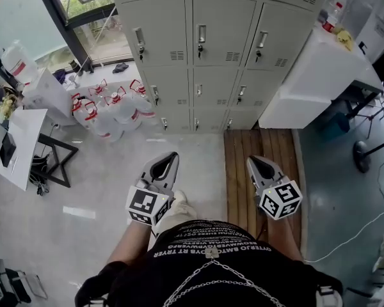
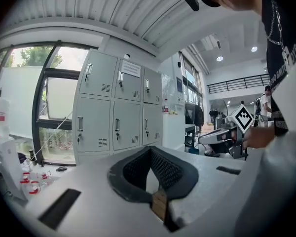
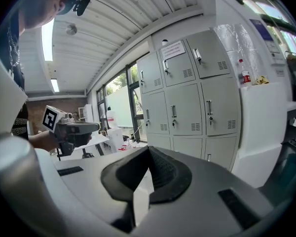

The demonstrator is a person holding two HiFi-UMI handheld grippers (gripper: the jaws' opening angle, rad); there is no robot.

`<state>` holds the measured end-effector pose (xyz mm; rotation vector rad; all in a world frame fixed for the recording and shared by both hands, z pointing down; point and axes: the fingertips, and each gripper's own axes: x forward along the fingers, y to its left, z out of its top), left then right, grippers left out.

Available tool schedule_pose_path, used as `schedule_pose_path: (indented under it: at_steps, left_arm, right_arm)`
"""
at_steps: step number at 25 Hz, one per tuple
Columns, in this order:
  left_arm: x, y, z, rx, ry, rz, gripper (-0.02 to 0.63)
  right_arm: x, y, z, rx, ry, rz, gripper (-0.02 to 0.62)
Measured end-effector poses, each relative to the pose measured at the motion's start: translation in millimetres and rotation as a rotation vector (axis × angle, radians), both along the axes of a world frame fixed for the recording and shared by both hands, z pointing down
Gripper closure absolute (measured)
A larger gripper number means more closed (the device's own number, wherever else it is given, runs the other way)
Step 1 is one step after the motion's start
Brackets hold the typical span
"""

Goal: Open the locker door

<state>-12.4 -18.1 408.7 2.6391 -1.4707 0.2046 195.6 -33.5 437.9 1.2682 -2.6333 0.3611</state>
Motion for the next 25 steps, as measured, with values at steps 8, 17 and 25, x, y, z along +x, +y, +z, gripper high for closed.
schedule_pose_path:
  at_steps: [8,17,25]
  left_arm:
    - [-40.9,-83.2,-4.0,0.032,-0.077,0.047,0.601]
    - [-88.5,-160.4,-7.1,0.042,-0.041,0.107,0.601]
    - [-123.7,-209.2,10.8,-0.001,-0.033,0.133,0.601]
  right_arm:
    - [-48.6,-75.1,-8.6,0.022,0.000,0.031,0.600]
    - [-102.5,-146.9,-14.7,0.027,0.034,0.071,0.600]
    - [-143.1,-185.0,-12.2,0.019,0.061,0.073,0.600]
